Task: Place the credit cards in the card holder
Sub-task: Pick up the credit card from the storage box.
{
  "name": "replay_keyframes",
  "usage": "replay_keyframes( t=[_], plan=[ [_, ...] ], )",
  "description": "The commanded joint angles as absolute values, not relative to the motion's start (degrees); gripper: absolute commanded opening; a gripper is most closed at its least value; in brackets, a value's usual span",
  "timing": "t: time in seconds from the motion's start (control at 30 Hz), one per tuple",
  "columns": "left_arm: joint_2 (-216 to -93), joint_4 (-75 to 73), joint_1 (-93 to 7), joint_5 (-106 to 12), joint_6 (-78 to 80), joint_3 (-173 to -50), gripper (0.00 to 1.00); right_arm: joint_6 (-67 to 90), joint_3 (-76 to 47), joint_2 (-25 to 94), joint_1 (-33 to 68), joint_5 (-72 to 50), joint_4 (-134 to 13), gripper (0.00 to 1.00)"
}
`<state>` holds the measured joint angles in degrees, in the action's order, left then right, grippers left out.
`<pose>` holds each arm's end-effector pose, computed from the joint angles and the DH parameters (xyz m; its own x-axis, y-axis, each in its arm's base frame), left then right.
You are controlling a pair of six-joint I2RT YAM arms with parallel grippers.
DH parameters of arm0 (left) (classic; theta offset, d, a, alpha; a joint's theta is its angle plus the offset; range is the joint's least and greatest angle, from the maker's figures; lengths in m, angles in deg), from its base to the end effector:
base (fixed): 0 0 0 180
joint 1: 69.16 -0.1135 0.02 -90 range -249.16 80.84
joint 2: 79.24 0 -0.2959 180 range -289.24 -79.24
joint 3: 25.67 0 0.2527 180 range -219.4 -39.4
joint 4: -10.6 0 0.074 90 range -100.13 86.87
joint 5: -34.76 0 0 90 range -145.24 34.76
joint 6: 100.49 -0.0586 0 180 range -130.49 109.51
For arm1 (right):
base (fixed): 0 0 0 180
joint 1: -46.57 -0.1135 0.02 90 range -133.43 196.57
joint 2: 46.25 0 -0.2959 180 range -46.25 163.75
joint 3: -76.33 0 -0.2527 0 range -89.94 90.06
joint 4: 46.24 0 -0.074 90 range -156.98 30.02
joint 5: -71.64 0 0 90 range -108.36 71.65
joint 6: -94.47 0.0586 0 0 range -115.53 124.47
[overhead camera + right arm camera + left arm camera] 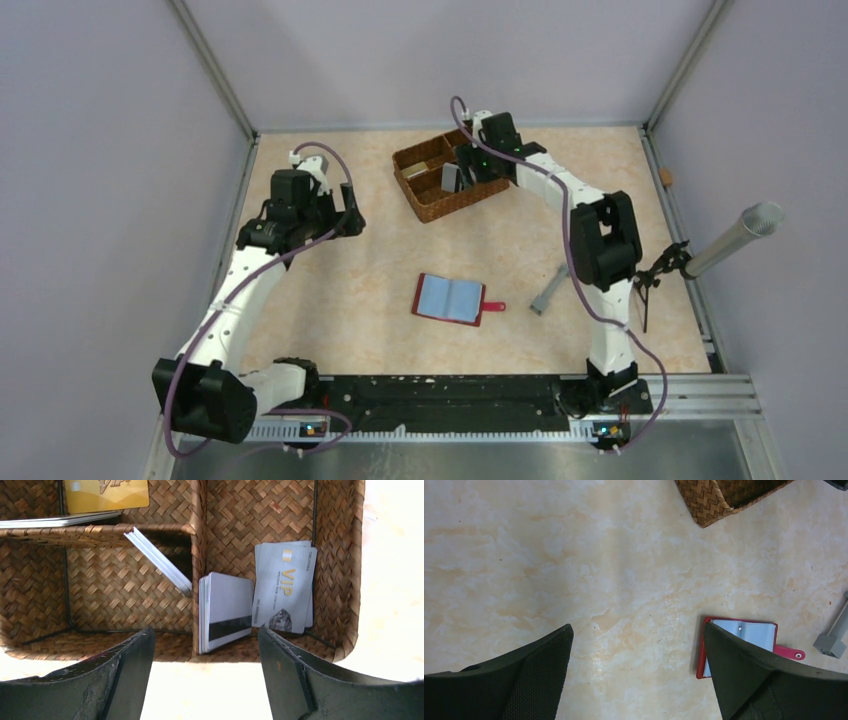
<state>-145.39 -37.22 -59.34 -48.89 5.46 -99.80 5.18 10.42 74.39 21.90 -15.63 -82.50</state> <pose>0.2473 -0.0494 0.3345 -0.6765 -0.1601 -0.7188 0.0700 0.9577 -0.2791 0.4705 0.2192 0.2492 -0.6231 -0.2726 -0.7332 -0.4410 0.8966 0.0415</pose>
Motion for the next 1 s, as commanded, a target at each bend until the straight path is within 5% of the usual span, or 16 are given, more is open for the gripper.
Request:
replay_keyframes(
  t=[0.0,0.97],
  plan=[
    [-144.6,-36.3,-59.8,-48.6,4.4,-99.3,0.99,2.0,16.4,77.3,22.2,-14.0,-84.3,0.73],
    [-145.9,-36.2,-59.8,-46.9,4.6,-98.9,0.99,1.8,21.2,79.0,22.2,-8.8,-86.7,0.51]
  ],
)
